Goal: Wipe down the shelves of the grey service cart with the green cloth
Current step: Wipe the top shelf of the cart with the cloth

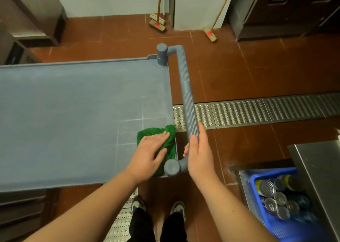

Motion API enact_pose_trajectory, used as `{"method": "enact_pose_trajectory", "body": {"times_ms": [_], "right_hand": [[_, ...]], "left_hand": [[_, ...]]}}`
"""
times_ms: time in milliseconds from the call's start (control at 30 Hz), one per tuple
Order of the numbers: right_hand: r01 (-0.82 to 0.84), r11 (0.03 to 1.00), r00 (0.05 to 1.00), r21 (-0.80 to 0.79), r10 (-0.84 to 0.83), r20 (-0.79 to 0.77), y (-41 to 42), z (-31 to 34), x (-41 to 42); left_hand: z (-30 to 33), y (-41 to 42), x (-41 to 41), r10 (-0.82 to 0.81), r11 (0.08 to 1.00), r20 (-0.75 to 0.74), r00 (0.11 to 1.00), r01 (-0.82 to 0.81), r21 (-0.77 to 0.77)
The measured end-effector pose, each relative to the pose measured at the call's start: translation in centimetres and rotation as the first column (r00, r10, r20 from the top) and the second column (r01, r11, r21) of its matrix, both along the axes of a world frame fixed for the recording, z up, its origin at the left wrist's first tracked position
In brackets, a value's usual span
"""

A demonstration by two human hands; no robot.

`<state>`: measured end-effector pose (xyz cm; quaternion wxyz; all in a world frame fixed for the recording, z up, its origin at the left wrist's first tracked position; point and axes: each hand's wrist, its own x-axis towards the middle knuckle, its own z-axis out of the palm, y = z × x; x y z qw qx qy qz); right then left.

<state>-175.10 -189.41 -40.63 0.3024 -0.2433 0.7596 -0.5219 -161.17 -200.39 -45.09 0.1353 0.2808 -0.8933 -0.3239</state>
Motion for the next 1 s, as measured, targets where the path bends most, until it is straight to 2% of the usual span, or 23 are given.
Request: {"method": "enact_pose_trajectory", "body": {"times_ms": [133, 200, 300, 400, 567, 667, 733, 833, 1000], "right_hand": [[-0.007, 1.000, 1.000, -0.008, 0.006, -0.027, 0.4, 0.2, 0.7], [0.001, 1.000, 1.000, 0.008, 0.000, -0.026, 0.3, 0.1, 0.8], [0.066, 0.995, 0.997, 0.069, -0.063, -0.048, -0.3, 0.5, 0.9], [0.084, 0.974, 0.987, 0.210, -0.052, -0.152, -0.9, 2.2, 0.4], [-0.010, 0.895, 0.944, 0.445, 0.155, -0.290, -5.2, 5.5, -3.0], [-0.053, 0.777, 0.846, 0.628, 0.369, -0.386, -7.0, 5.3, -2.7], [-0.001, 0.769, 0.814, 0.639, 0.372, -0.447, -7.0, 5.0, -2.4], [0.018, 0.766, 0.811, 0.643, 0.365, -0.458, -6.9, 4.9, -2.4], [0.024, 0.765, 0.808, 0.644, 0.364, -0.462, -6.9, 5.0, -2.3]], "left_hand": [[0.1, -2.6, 2.3, -0.212, 0.977, 0.105, 0.972, 0.208, 0.041], [0.1, -3.6, 2.3, -0.247, 0.969, 0.109, 0.963, 0.245, 0.031], [0.0, -4.0, 1.0, -0.200, 0.980, 0.072, 0.977, 0.199, 0.032], [-0.3, -3.4, 0.5, -0.157, 0.987, 0.059, 0.986, 0.159, -0.029], [-0.2, -2.7, 0.8, -0.116, 0.988, 0.068, 0.991, 0.123, -0.098], [-0.7, -2.6, 0.0, -0.051, 0.989, 0.035, 0.998, 0.055, -0.134], [-1.1, -2.9, -1.1, 0.034, 0.989, 0.004, 0.999, -0.033, -0.142], [-1.3, -4.1, -3.0, 0.134, 0.980, -0.012, 0.991, -0.134, -0.148], [-1.9, -8.0, -5.6, 0.134, 0.967, -0.023, 0.991, -0.136, -0.213]]}}
